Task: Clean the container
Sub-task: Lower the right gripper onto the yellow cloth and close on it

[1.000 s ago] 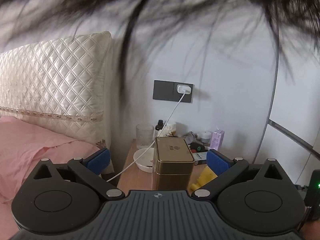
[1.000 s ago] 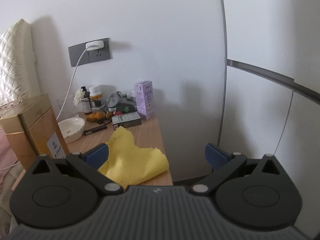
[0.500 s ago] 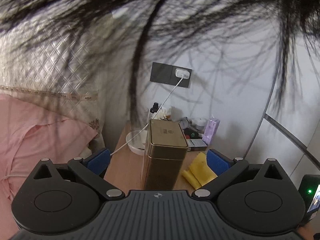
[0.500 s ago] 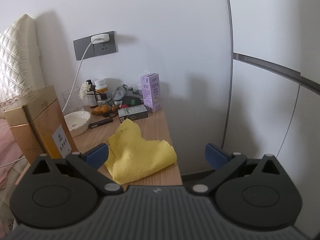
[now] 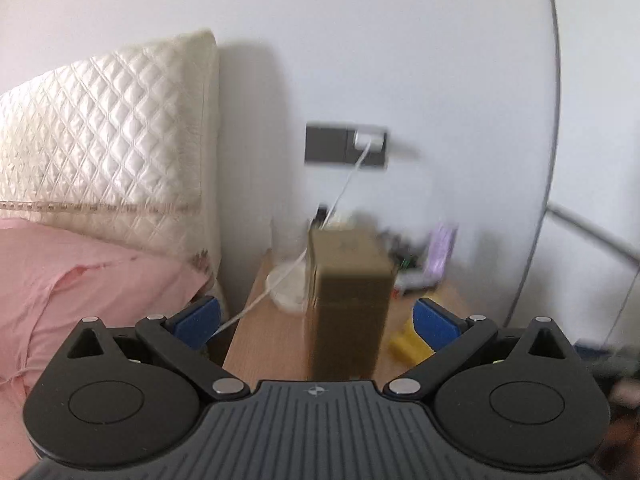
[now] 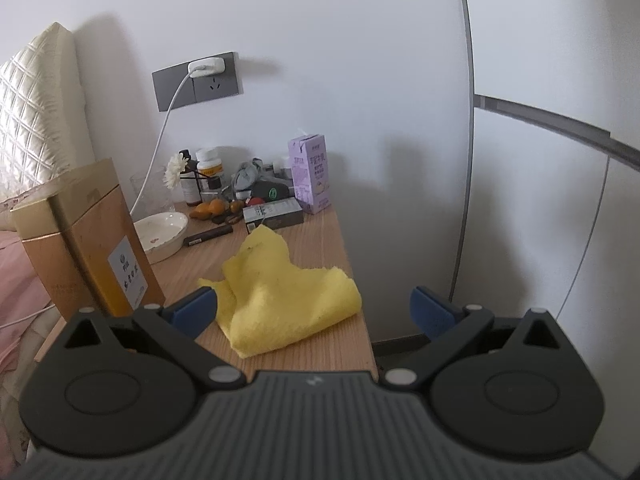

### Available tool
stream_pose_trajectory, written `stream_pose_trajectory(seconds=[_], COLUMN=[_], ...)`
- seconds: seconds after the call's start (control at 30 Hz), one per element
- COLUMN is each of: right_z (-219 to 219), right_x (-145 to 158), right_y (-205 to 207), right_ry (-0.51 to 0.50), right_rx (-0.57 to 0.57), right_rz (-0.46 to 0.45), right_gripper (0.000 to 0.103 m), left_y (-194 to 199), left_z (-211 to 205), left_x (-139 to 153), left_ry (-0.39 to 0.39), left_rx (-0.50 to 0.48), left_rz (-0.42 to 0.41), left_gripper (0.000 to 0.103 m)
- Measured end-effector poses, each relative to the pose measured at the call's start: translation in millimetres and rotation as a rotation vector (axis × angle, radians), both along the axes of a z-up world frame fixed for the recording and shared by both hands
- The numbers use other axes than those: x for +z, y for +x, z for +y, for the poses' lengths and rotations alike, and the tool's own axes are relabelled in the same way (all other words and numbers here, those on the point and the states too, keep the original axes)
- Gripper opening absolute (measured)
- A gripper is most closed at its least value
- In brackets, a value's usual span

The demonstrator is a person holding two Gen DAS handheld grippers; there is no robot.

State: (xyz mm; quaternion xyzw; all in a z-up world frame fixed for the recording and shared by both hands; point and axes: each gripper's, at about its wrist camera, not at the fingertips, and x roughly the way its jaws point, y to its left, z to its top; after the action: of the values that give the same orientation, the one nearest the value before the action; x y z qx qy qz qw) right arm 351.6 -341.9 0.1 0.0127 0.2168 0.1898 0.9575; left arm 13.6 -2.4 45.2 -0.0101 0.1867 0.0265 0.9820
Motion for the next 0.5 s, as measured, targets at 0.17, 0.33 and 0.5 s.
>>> stream_pose_trajectory(seconds=[0.17,0.33,0.5], right_z=[-5,-13,-4], right_x=[-4,-10,-19], right_y=[4,19,48], right_ry=[0.005,0.051,0.036], right_rx=[0.022,0.087,0.171], right_rz=[-0.019,-0.032,-0.036], right_gripper=[0.103,0.103,0.103], left_y=[21,52,78], left_z=[-17,-21,-21], left_x=[-53,-93,-119], left_ry=[0.095,0.073,0.074], left_rx=[-0.034,0.004,0.009], left_rz=[-0.015,-0.022,-0.047], left_gripper=[0.103,0.103,0.103])
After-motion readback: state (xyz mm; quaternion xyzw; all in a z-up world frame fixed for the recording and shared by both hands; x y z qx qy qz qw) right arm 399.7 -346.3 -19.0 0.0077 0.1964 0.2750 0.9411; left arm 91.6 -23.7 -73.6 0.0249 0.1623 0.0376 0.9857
